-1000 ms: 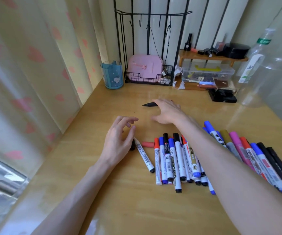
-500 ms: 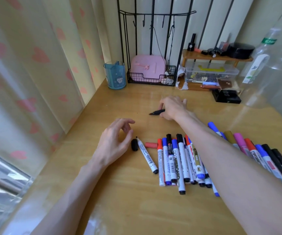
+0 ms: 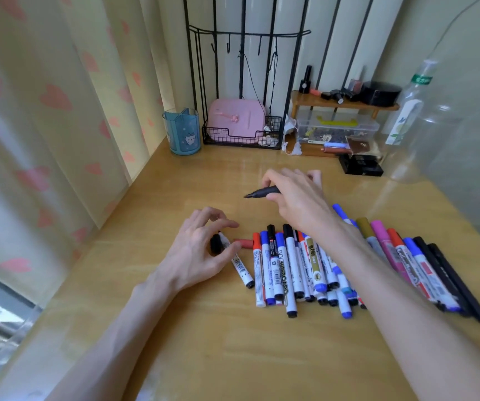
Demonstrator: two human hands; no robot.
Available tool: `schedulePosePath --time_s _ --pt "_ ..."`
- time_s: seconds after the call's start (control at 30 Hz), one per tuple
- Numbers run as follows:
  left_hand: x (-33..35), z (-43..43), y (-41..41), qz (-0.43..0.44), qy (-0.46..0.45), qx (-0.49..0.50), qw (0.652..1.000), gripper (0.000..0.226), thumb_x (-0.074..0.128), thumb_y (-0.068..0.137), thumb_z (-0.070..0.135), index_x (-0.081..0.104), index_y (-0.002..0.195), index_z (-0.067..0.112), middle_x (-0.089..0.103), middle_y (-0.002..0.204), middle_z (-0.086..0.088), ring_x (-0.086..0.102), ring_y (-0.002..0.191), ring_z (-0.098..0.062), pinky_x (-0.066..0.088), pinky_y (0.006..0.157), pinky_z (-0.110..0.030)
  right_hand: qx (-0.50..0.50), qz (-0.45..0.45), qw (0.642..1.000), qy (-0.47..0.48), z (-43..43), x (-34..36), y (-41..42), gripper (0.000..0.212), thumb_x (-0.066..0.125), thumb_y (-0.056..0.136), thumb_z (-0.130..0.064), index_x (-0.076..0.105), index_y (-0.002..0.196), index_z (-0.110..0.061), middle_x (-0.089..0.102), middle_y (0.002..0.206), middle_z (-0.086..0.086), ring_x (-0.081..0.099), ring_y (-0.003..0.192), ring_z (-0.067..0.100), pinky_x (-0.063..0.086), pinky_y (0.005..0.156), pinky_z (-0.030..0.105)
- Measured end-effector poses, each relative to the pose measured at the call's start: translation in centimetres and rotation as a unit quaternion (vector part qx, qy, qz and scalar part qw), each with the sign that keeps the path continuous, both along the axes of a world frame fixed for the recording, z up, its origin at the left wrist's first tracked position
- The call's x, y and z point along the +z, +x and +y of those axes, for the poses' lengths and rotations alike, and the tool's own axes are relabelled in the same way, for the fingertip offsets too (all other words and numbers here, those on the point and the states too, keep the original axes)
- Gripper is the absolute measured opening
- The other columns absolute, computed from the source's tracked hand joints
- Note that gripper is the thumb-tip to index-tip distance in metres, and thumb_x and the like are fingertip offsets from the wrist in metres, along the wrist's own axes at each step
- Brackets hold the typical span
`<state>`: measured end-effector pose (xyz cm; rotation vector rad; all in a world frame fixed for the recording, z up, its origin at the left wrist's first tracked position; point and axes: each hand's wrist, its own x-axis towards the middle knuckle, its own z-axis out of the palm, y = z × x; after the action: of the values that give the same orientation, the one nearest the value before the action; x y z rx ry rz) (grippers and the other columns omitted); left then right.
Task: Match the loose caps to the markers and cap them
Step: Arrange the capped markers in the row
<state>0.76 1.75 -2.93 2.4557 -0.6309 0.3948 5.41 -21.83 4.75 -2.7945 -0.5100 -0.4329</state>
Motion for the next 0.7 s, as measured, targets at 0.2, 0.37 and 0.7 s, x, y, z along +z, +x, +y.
schedulePosePath --time_s 0.2,0.37,0.7 --pt "-0.5 -2.2 0.2 0.032 0.034 0.028 0.998 0.047 0.052 0.083 0.065 0.076 0.108 0.034 0.054 0.115 0.016 0.042 0.12 -0.01 0.035 0.093 -0.033 -0.042 -0.055 0.997 0.031 -4.4 -0.7 -6.7 0.018 0.07 0.093 -0.023 0.065 0.108 -0.031 0.061 0.097 -0.012 0.052 0.092 0.015 0.028 0.095 0.038" --pt "-0.8 -2.6 0.5 0.038 -0.011 0.014 0.999 0.033 0.058 0.086 0.063 0.072 0.096 0.034 0.058 0.105 0.018 0.047 0.113 -0.009 0.041 0.093 -0.039 -0.051 -0.082 0.993 0.074 -5.3 -2.1 -9.1 0.019 0.073 0.093 -0.024 0.066 0.108 -0.031 0.06 0.096 -0.015 0.051 0.091 0.011 0.035 0.091 0.04" --pt "1.3 -2.5 -1.3 0.062 -0.182 -0.062 0.979 0.021 0.072 0.096 0.042 0.07 0.107 0.024 0.073 0.103 0.017 0.069 0.1 -0.01 0.05 0.09 -0.031 -0.018 -0.119 0.987 0.108 -4.6 -3.4 -10.1 0.017 0.074 0.095 -0.02 0.07 0.105 -0.032 0.062 0.098 -0.015 0.054 0.097 0.013 0.035 0.086 0.041"
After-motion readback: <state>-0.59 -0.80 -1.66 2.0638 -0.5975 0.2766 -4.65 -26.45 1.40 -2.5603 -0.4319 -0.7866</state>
